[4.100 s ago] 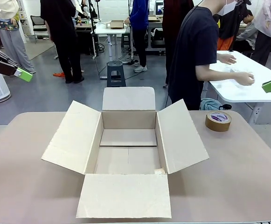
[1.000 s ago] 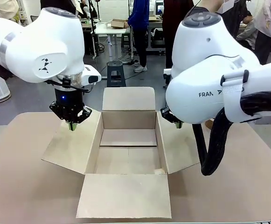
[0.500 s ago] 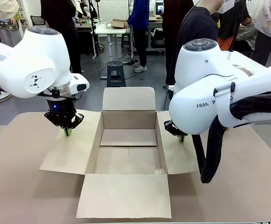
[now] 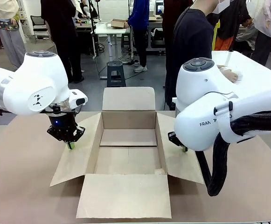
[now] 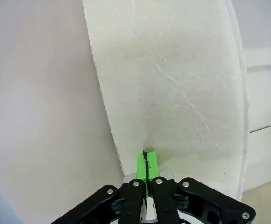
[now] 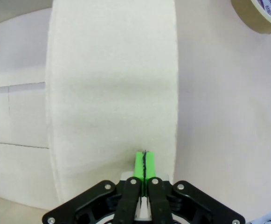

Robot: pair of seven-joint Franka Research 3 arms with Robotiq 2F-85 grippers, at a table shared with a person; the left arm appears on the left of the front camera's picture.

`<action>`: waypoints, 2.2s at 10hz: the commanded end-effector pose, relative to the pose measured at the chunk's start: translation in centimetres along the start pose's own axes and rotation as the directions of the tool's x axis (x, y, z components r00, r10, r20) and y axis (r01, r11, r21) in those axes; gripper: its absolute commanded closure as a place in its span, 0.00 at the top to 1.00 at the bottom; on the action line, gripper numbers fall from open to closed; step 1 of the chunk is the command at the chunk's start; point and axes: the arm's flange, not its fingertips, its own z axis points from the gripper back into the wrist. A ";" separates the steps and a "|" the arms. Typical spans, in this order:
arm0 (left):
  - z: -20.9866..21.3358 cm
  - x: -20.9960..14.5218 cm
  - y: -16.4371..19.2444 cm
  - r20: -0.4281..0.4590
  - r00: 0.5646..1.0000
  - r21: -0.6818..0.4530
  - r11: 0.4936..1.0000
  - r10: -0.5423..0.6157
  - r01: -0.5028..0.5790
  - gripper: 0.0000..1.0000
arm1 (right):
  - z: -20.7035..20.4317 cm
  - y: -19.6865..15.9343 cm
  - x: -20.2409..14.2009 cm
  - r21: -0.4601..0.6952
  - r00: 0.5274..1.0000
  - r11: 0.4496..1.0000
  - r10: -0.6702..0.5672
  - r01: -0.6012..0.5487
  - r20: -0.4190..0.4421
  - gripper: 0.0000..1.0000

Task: Wrap the clocks to prevent damage.
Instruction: Open the side flaps of the Package Box, then once the human has placed the objects inside and stepped back, release both hands from the side flaps of the Package Box.

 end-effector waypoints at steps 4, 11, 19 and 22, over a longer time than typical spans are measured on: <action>-0.1 -0.4 -0.4 -0.002 1.000 -0.039 0.999 -0.015 0.015 0.00 | -1.8 -0.5 0.2 0.108 0.998 0.993 -0.055 0.057 -0.016 0.01; -0.2 -0.2 -0.4 -0.008 1.000 -0.008 1.000 -0.003 0.003 0.00 | -1.4 -0.4 0.4 0.048 0.999 0.998 -0.042 0.042 -0.012 0.01; -0.2 -0.2 -0.4 -0.008 1.000 -0.008 1.000 -0.003 0.003 0.00 | -1.4 -0.4 0.4 0.048 0.999 0.998 -0.042 0.042 -0.012 0.01; -0.2 -0.2 -0.4 -0.008 1.000 -0.008 1.000 -0.003 0.003 0.00 | -1.4 -0.4 0.4 0.048 0.999 0.998 -0.042 0.042 -0.012 0.01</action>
